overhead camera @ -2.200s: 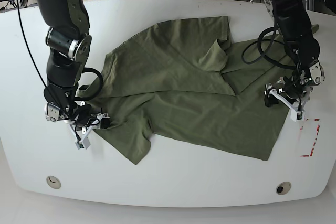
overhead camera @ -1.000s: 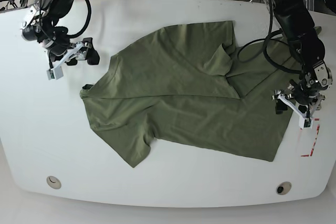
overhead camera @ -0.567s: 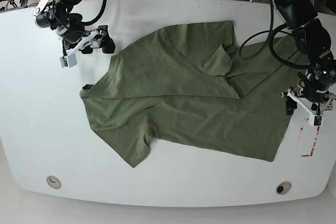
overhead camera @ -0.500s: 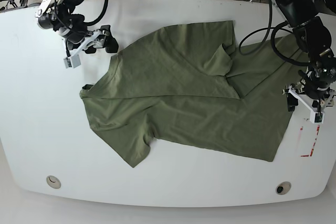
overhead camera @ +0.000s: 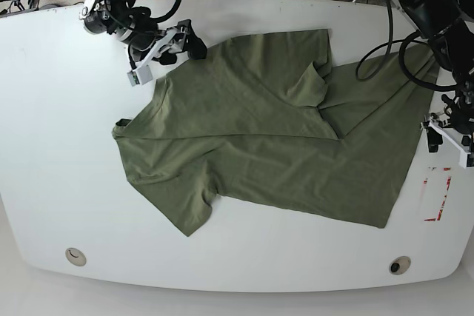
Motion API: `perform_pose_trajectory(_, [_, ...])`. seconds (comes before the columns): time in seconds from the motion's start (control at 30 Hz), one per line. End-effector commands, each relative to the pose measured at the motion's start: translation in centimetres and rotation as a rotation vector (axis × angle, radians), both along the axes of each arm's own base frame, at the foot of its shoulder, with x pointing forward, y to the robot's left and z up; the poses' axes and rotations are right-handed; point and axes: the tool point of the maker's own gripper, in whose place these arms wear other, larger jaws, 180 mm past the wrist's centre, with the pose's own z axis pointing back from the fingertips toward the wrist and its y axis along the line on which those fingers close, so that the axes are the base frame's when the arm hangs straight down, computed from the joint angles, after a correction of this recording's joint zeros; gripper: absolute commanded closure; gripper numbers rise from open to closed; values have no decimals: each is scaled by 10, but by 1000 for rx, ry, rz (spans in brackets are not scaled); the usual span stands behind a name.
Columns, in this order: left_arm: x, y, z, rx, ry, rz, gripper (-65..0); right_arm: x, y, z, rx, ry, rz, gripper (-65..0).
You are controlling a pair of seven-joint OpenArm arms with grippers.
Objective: Fold the T-shirt properly
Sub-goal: 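Release and regrasp the shirt's collar corner with the right gripper, then pull the shirt corners apart with both grippers to flatten it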
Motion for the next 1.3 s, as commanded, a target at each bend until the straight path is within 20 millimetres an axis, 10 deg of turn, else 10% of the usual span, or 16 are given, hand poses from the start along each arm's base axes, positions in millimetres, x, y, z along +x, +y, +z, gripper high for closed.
perform_pose_trajectory(0.0, [1,8,14,27,-39,-2,-471,0,-4,0,2,24,-34,-517])
perform_pose_trajectory(0.73, [-19,12,14,81,-13,-8,-471,33,56,1,171,56,-85,-507])
perform_pose_trajectory(1.0, [-19,12,14,81,-13,-9,-471,31,61,0,171,65,-66,-149])
perform_pose_trajectory(1.27, [-19,11,12,79,-7,-13,-471,19,64,-5,158,87,-32,-8])
